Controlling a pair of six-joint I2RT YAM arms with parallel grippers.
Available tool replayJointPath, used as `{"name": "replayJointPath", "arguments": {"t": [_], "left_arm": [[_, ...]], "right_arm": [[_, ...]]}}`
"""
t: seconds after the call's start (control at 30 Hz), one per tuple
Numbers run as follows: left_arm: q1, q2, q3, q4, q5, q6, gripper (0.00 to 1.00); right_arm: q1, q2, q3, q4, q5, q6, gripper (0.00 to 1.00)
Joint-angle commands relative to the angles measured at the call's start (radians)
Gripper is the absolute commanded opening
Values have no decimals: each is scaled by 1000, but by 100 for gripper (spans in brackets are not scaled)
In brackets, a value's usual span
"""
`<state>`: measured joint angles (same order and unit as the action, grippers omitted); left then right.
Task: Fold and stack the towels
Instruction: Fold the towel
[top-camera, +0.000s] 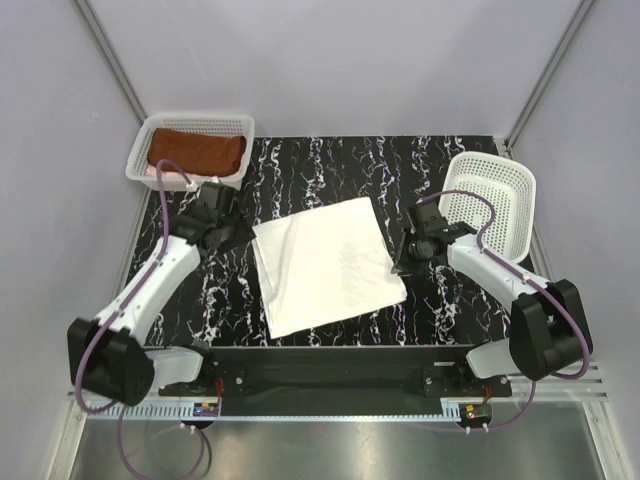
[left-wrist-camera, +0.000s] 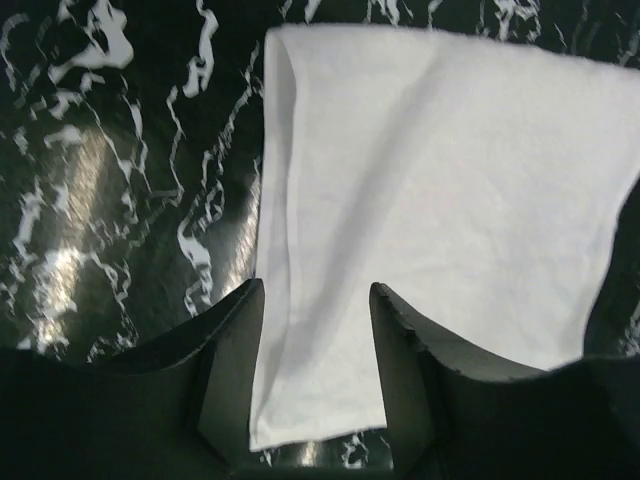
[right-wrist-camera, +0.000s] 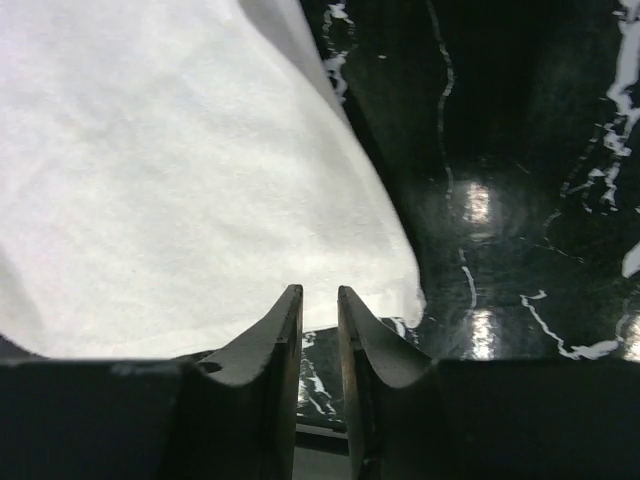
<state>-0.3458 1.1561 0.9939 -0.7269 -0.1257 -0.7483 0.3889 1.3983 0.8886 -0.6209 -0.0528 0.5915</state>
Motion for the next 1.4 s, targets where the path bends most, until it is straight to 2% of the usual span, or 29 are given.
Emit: {"name": "replayJointPath", "arguments": {"t": [0.0, 0.17, 0.3, 0.47, 0.83, 0.93, 0.97, 1.1, 1.2, 1.37], "left_arm": [[60, 170, 92, 85, -23, 190, 51], [94, 364, 186, 199, 52, 262, 49], [105, 503, 241, 221, 78, 283, 51], [110, 573, 253, 256, 98, 291, 52], [120, 688, 295, 282, 90, 314, 51], [131, 700, 315, 271, 71, 319, 39], [136, 703, 321, 268, 66, 319, 30], [174, 717, 350, 259, 76, 323, 14], [206, 746, 388, 248, 112, 339, 8], [231, 806, 446, 196, 120, 366, 10]], "right_arm": [[-1, 14, 44, 50, -91, -1, 27], [11, 71, 18, 135, -147, 16, 22], [16, 120, -20, 180, -153, 19, 19], [27, 160, -76, 224, -162, 40, 15], [28, 182, -115, 228, -116, 48, 13], [28, 179, -122, 224, -101, 48, 12], [28, 179, -125, 221, -87, 47, 12], [28, 176, -140, 205, -45, 53, 9], [30, 176, -158, 210, -33, 57, 9], [28, 176, -165, 217, -32, 64, 8]]}}
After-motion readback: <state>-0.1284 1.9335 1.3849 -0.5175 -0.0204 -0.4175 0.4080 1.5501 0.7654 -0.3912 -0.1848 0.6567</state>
